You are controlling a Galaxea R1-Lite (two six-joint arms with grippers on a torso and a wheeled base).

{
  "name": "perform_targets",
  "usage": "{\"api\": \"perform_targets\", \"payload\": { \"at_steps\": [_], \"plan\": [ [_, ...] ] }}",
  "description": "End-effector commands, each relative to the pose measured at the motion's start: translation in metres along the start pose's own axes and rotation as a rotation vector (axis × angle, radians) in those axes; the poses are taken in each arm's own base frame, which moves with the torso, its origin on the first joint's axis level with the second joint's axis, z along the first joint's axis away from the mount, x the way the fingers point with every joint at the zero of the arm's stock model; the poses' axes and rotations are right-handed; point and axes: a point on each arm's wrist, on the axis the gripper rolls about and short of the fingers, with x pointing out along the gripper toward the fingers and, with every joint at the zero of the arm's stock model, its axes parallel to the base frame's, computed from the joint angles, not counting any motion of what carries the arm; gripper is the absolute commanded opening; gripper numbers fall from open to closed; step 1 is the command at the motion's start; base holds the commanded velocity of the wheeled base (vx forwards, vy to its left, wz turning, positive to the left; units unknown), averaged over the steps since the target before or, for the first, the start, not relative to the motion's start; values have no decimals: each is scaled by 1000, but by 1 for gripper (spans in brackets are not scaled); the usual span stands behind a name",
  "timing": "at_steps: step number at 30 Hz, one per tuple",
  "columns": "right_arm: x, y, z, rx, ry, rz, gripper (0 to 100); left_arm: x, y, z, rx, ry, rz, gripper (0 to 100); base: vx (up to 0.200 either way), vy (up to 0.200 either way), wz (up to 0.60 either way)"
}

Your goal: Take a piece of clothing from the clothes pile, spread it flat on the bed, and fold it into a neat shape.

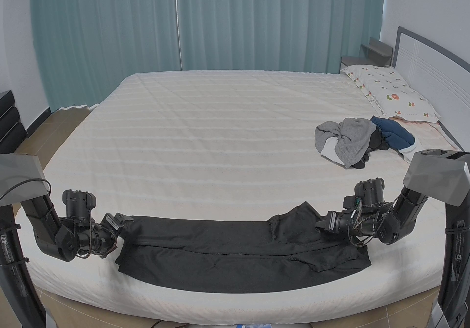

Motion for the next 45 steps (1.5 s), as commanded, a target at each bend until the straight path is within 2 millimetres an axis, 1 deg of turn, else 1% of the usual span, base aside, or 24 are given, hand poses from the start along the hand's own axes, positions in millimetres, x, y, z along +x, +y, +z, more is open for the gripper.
{"api": "perform_targets", "payload": {
  "at_steps": [1, 4, 5, 6, 7, 8, 16, 21, 34, 37, 40, 41, 45],
  "plan": [
    [-13, -1, 1, 7, -7, -4, 0, 1, 1, -1, -1, 3, 5, 100, 0, 0, 0],
    [-24, -2, -4, 17, 1, -11, 0, 1, 1, -1, 1, 3, 7, 100, 0, 0, 0],
    [-24, -2, -4, 17, 1, -11, 0, 1, 1, -1, 1, 3, 7, 100, 0, 0, 0],
    [-31, -2, -8, 15, 2, -11, 0, 1, 1, -1, 1, 5, 6, 100, 0, 0, 0],
    [-31, -2, -8, 15, 2, -11, 0, 1, 1, -1, 1, 5, 6, 100, 0, 0, 0],
    [-38, -2, -14, 10, -2, -6, 0, 1, 1, -1, 2, 6, 5, 100, 0, 0, 0],
    [-57, -2, -37, -15, -77, 34, 0, 1, 1, -1, 3, 6, 5, 100, 0, 0, 0],
    [-61, -6, -46, -8, -76, 29, 0, 1, 1, -1, 3, 6, 5, 100, 0, 0, 0],
    [-73, -7, -59, -10, -83, 32, 0, 1, 1, -1, 3, 5, 4, 100, 0, 0, 0],
    [-73, -8, -60, -10, -85, 27, 0, 1, 1, -1, 3, 5, 4, 100, 0, 0, 0],
    [-71, -9, -57, -10, -101, 26, 0, 1, 1, -1, 3, 6, 5, 100, 0, 0, 0],
    [-71, -8, -56, -9, -106, 29, 100, 1, 1, -2, 5, 7, 6, 100, 0, 0, 0],
    [-79, -4, -51, 41, -132, 41, 100, -1, 3, -3, 8, 14, 9, 100, 0, 0, 0]
  ]
}}
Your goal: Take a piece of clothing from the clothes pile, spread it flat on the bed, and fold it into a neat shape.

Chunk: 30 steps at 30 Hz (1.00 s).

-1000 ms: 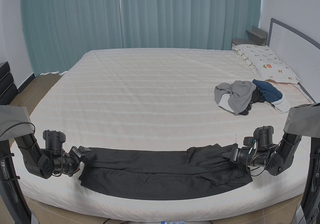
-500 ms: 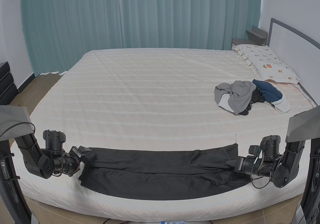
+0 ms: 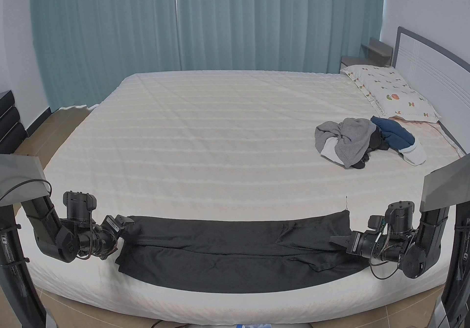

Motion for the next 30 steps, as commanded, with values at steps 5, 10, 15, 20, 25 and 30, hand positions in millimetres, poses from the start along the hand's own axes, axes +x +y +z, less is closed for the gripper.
{"api": "perform_targets", "payload": {
  "at_steps": [5, 10, 15, 20, 25, 30],
  "plan": [
    [-19, 16, 14, 125, -86, -10, 100, -2, 0, 0, 0, -1, -3, 100, 0, 0, 0],
    [-25, 27, 14, 161, -116, -73, 100, -2, -3, -1, 6, -3, -9, 100, 0, 0, 0],
    [-27, 28, 14, 199, -147, -123, 100, -10, -12, -4, 22, -15, -25, 100, 0, 0, 0],
    [-31, 38, 8, 243, -143, -115, 100, -5, -16, -10, 45, -24, -10, 100, 0, 0, 0],
    [-31, 44, 5, 251, -149, -138, 100, 8, -15, -13, 53, -40, 27, 100, 0, 0, 0],
    [-32, 51, 3, 272, -137, -138, 100, 21, -13, -15, 59, -57, 59, 0, 0, 0, 0]
  ]
}}
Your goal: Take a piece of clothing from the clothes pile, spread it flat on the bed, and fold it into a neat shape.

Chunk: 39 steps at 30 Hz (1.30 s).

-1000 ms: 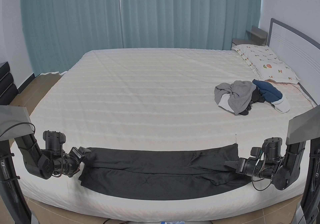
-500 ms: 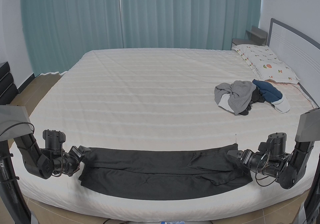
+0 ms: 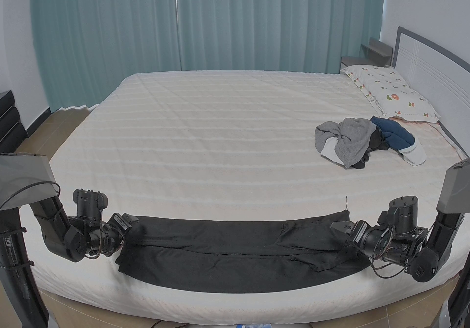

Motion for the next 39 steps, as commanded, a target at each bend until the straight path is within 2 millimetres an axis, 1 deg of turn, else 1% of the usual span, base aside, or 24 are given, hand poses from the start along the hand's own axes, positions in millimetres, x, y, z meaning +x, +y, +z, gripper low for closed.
{"api": "perform_targets", "payload": {
  "at_steps": [1, 3, 6, 7, 12, 16, 19, 22, 23, 30, 32, 33, 39],
  "plan": [
    [-3, 7, -1, 3, 1, 19, 100, 13, 3, -5, 6, 7, 27, 0, 0, 0, 0],
    [-5, 15, -6, 11, 51, 3, 100, 14, -2, 1, 2, -55, 36, 0, 0, 0, 0],
    [-2, 19, -5, 31, 65, -22, 100, 13, -4, 3, -2, -71, 34, 0, 0, 0, 0],
    [3, 22, -4, 65, 71, -48, 100, 10, -6, 4, -4, -84, 27, 0, 0, 0, 0],
    [13, 34, -4, 150, 119, -92, 100, 1, -13, 9, -14, -107, -5, 0, 0, 0, 0],
    [17, 44, -6, 169, 138, -89, 100, -3, -18, 13, -53, -121, -31, 0, 0, 0, 0],
    [22, 48, -8, 171, 145, -87, 100, -3, -19, 13, -57, -122, -35, 0, 0, 0, 0],
    [25, 48, -11, 167, 155, -99, 100, -2, -18, 13, -59, -121, -33, 0, 0, 0, 0],
    [30, 46, -14, 164, 158, -117, 100, -2, -18, 13, -59, -121, -33, 0, 0, 0, 0],
    [45, 41, -20, 165, 161, -151, 100, -1, -18, 13, -59, -121, -33, 0, 0, 0, 0],
    [46, 41, -20, 165, 162, -152, 100, -1, -18, 13, -59, -121, -33, 0, 0, 0, 0],
    [52, 40, -20, 177, 146, -161, 100, -1, -18, 13, -59, -120, -32, 0, 0, 0, 0],
    [61, 40, -18, 202, 129, -168, 100, -1, -18, 13, -59, -120, -32, 0, 0, 0, 0]
  ]
}}
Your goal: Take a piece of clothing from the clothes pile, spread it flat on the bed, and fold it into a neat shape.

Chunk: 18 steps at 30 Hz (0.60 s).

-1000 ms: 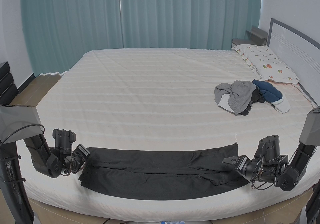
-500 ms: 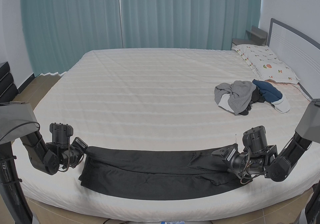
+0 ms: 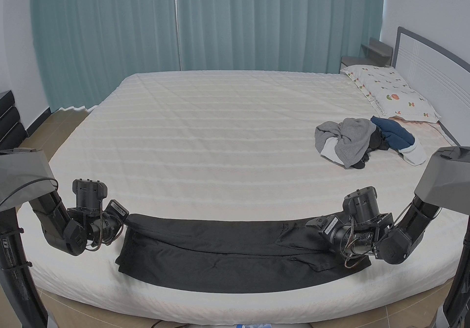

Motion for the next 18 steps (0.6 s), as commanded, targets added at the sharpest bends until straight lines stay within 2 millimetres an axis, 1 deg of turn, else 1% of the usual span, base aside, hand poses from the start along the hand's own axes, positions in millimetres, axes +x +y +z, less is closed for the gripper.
{"api": "perform_targets", "payload": {
  "at_steps": [1, 7, 8, 18],
  "plan": [
    [11, -4, -1, 3, 5, -24, 100, 0, 0, 0, 0, -1, 0, 0, 0, 0, 0],
    [17, -4, -1, 2, -22, -39, 100, 0, 0, 0, 0, 0, -2, 0, 0, 0, 0],
    [17, -4, -1, 2, -28, -42, 0, 0, 0, 0, 0, 1, -1, 0, 0, 0, 0],
    [14, -6, 0, 1, -31, -57, 0, -1, -1, 1, 0, -2, -5, 0, 0, 0, 0]
  ]
}}
